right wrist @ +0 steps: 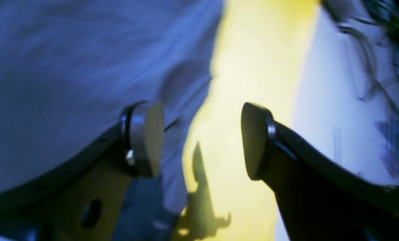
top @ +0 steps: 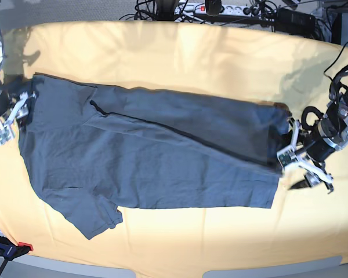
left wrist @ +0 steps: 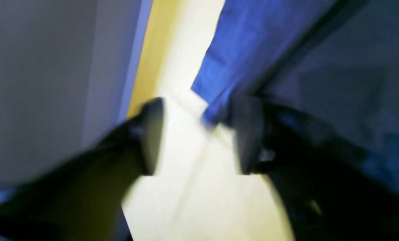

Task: Fold the T-shirt properly
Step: 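Release the fold and reposition both grippers on the folded edge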

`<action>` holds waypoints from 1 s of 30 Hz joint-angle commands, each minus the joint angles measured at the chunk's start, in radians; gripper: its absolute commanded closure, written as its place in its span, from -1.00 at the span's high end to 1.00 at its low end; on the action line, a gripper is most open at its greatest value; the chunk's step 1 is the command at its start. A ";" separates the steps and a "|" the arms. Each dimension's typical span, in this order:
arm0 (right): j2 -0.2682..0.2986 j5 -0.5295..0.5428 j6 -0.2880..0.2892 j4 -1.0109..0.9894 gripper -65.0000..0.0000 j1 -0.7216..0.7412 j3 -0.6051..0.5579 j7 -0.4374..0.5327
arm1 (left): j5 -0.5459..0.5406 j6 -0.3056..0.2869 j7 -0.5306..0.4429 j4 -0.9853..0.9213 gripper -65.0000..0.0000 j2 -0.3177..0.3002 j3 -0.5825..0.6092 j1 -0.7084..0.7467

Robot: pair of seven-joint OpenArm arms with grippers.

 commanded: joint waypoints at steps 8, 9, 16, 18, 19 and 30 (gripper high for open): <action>0.023 0.200 0.383 0.056 0.15 0.011 0.011 -0.180 | -0.119 -0.181 0.063 0.011 0.25 -0.094 -0.014 -0.047; 0.023 0.235 0.422 0.057 0.15 0.002 0.011 -0.200 | -0.166 -0.252 0.076 0.011 0.25 -0.107 -0.014 -0.047; 0.022 0.229 0.486 0.057 0.01 -0.101 0.011 -0.213 | -0.343 -0.503 0.129 0.011 0.25 -0.140 -0.014 0.006; 0.022 0.180 0.486 0.056 0.01 -0.129 0.011 -0.205 | -0.327 -0.503 0.129 0.011 0.25 -0.137 -0.014 0.049; 0.022 0.164 0.486 0.055 0.01 -0.138 0.011 -0.202 | -0.304 -0.503 0.127 0.011 0.25 -0.134 -0.014 0.071; 0.022 0.126 0.422 0.054 0.01 -0.150 0.011 -0.174 | 0.012 -0.454 -0.017 0.011 0.25 -0.116 -0.014 0.196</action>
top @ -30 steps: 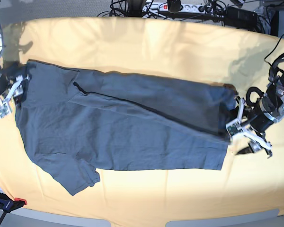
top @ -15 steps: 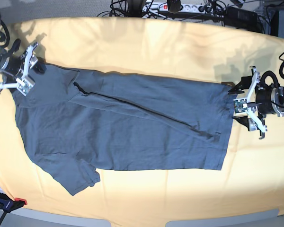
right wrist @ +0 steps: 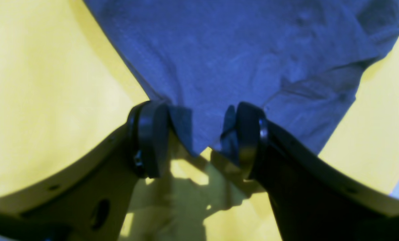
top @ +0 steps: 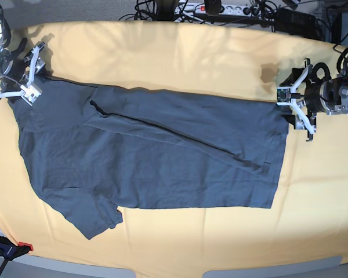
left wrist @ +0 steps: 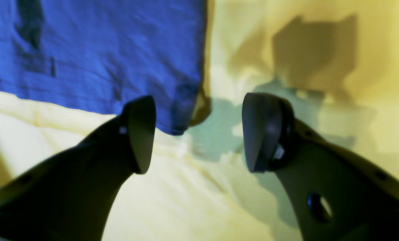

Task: Fold the T-shirt properly
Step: 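Release the fold and reposition both grippers on the folded edge, then grasp the folded edge with both grippers and drag the shirt toward the arms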

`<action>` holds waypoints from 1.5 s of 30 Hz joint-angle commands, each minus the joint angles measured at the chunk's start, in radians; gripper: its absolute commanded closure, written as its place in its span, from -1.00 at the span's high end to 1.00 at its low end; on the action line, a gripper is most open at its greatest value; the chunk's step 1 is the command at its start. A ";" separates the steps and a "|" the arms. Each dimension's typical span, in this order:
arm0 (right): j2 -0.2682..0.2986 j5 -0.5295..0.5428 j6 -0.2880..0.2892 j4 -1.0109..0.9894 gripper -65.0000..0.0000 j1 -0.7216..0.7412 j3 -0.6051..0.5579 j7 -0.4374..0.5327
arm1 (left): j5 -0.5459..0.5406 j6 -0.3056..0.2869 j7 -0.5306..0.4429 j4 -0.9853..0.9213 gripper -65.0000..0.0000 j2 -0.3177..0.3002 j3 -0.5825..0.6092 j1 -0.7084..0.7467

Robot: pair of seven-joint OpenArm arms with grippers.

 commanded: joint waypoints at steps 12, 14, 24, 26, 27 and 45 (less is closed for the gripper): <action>0.022 0.003 -0.015 0.011 0.01 0.006 0.011 0.013 | 0.078 0.066 -0.041 -0.023 0.24 -0.025 -0.014 -0.012; 0.022 0.003 -0.015 0.011 0.01 0.006 0.011 0.013 | 0.078 -0.001 -0.059 -0.050 0.24 -0.025 -0.014 -0.013; 0.021 0.003 -0.016 0.011 0.01 0.006 0.011 0.014 | 0.144 0.006 -0.204 -0.170 0.24 0.016 -0.014 -0.013; 0.022 0.003 -0.027 0.011 0.01 0.006 0.011 0.014 | 0.150 0.018 -0.211 -0.169 0.24 0.041 -0.014 -0.013; 0.022 0.003 -0.031 0.011 0.01 0.006 0.011 0.014 | 0.150 0.039 -0.211 -0.169 0.24 0.054 -0.014 -0.013; 0.023 -0.040 -0.067 0.022 0.01 0.011 0.011 -0.023 | 0.213 0.156 -0.206 -0.169 -1.00 0.102 -0.014 -0.025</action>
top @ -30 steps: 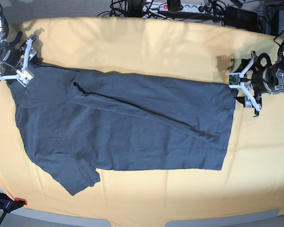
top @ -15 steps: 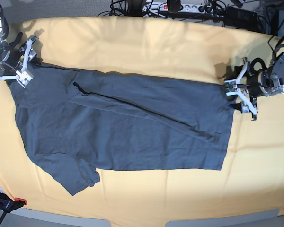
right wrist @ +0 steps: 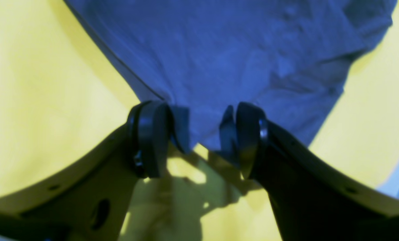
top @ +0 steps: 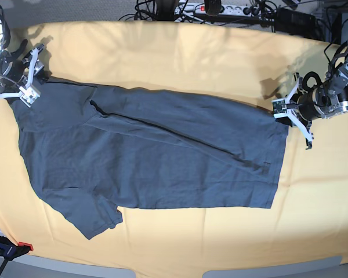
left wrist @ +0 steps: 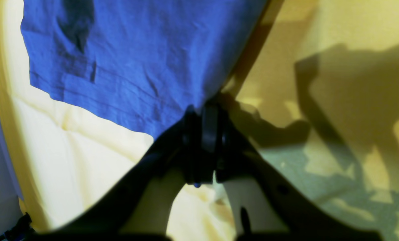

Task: Fold the T-shirt properly
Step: 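Grasp the folded edge with both grippers and drag the shirt toward the arms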

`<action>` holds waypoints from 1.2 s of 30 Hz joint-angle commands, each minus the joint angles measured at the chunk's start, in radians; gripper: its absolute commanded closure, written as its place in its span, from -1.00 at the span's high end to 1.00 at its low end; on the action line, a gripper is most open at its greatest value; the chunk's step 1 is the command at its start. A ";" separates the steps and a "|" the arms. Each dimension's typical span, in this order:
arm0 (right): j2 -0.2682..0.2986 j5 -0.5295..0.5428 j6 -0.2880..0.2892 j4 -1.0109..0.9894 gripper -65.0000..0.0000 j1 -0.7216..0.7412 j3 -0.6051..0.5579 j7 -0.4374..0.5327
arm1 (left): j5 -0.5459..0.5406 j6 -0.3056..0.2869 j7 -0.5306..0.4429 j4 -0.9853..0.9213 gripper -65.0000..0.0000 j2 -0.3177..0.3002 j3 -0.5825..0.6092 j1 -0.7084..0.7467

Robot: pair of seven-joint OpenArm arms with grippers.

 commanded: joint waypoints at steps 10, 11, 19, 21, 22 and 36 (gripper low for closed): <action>0.057 -0.032 0.019 0.030 0.02 -0.014 0.011 -0.071 | -0.010 0.011 0.001 0.008 -1.00 -0.024 -0.009 -0.028; 0.065 -0.057 0.019 0.023 0.02 -0.014 0.011 -0.070 | -0.026 0.011 0.002 0.008 -1.00 -0.024 -0.009 -0.034; 0.086 -0.100 0.025 -0.079 0.02 -0.014 0.011 0.046 | -0.070 0.012 0.023 0.008 -1.00 -0.024 -0.009 -0.050; 0.086 -0.116 0.027 -0.117 0.02 -0.014 0.011 0.077 | -0.071 0.011 0.023 0.008 -1.00 -0.024 -0.009 -0.053; 0.086 -0.122 0.027 -0.134 0.01 -0.014 0.011 0.097 | -0.074 0.011 0.023 0.008 -1.00 -0.024 -0.009 -0.058; 0.087 -0.151 -0.129 -0.150 -1.00 -0.005 0.011 0.166 | -0.093 0.000 0.023 0.018 -1.00 -0.041 -0.009 -0.085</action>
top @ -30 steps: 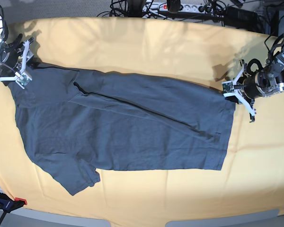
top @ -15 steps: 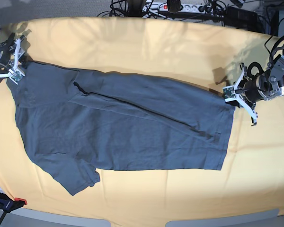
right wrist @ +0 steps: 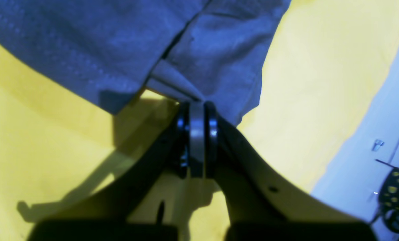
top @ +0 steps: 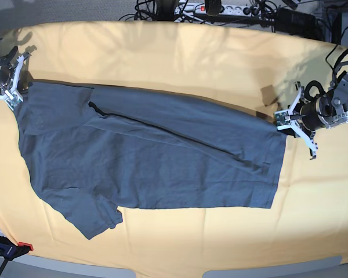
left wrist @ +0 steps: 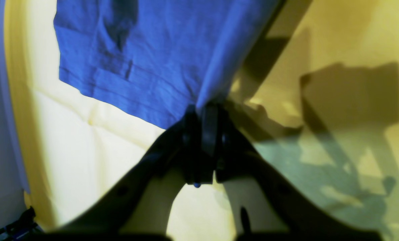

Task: Fold the T-shirt properly
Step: 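Grasp the folded edge with both grippers and drag the shirt toward the arms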

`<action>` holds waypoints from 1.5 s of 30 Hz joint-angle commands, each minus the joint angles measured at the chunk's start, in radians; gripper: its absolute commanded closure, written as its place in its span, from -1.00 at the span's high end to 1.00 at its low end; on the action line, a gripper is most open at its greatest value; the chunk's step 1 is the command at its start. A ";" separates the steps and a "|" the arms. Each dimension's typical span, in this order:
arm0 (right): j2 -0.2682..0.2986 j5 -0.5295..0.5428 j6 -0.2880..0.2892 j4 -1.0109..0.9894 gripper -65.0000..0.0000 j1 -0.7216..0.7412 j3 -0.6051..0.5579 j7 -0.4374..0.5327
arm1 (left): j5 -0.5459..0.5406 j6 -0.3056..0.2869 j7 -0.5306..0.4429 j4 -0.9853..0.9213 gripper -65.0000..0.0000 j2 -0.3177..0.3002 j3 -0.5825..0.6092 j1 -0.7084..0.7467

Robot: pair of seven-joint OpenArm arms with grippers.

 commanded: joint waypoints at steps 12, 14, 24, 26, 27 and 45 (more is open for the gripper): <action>0.117 0.059 0.084 0.174 -1.00 -0.102 0.011 -0.123 | -0.101 -0.167 -0.007 0.074 -1.00 -0.183 -0.010 -0.006; 0.140 0.058 0.083 0.203 -1.00 -0.142 0.011 -0.135 | -0.132 -0.167 -0.006 0.075 -1.00 -0.212 -0.010 -0.006; 0.161 0.057 0.101 0.330 -1.00 -0.307 0.014 -0.269 | -0.199 -0.167 -0.005 0.203 -1.00 -0.327 -0.010 0.076; 0.161 0.055 0.108 0.343 -1.00 -0.338 0.019 -0.289 | -0.200 -0.167 0.008 0.233 -1.00 -0.351 -0.010 0.101; 0.161 0.053 0.109 0.350 -1.00 -0.355 0.027 -0.291 | -0.200 -0.167 0.016 0.247 -1.00 -0.362 -0.010 0.111; 0.157 0.216 0.150 0.388 -1.00 -0.682 0.359 -0.267 | -0.436 -0.167 0.274 0.379 -1.00 -0.445 -0.010 0.224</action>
